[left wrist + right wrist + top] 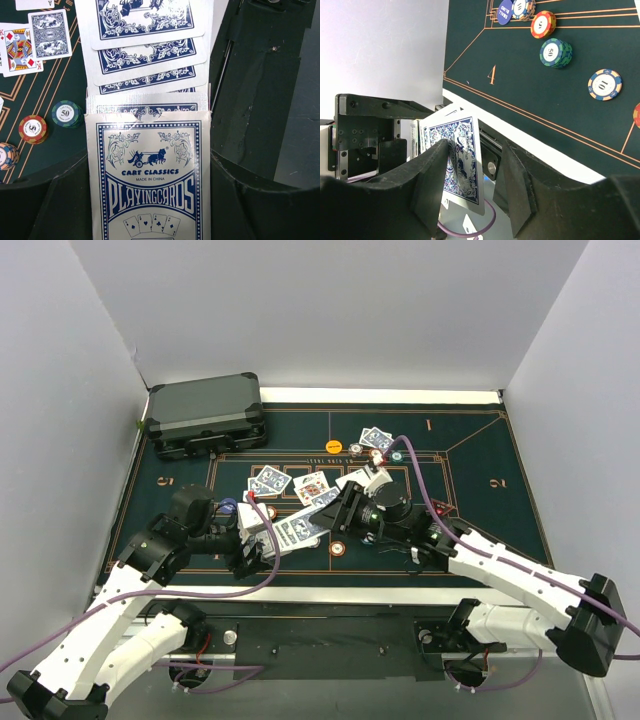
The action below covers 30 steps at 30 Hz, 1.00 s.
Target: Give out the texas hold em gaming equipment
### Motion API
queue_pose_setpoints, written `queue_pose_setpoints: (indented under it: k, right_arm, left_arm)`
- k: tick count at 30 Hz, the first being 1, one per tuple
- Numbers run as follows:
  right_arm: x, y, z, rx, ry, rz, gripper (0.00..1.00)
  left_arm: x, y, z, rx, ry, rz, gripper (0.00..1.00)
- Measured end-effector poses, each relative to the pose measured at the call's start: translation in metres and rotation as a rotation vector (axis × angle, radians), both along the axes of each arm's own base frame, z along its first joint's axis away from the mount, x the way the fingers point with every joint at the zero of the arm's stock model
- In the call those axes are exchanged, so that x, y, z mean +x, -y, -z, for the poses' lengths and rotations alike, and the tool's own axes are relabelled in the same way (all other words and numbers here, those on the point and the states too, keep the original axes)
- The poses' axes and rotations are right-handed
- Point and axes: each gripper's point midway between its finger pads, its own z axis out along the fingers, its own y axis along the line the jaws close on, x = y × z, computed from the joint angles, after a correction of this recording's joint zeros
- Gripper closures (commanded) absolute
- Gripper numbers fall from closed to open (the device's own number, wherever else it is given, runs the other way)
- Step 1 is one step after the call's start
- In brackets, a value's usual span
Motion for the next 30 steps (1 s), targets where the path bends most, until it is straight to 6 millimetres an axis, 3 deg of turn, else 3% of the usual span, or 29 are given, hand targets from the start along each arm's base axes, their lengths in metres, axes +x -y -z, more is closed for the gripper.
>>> queue_pose_setpoints:
  k: [14, 30]
  right_arm:
    - [-0.006, 0.012, -0.006, -0.016, 0.017, 0.006, 0.69]
    - [-0.011, 0.020, -0.031, -0.005, 0.054, 0.000, 0.66]
  left_arm:
    - [0.000, 0.000, -0.001, -0.003, 0.005, 0.000, 1.00]
    - [-0.001, 0.000, -0.003, -0.008, 0.010, -0.002, 1.00]
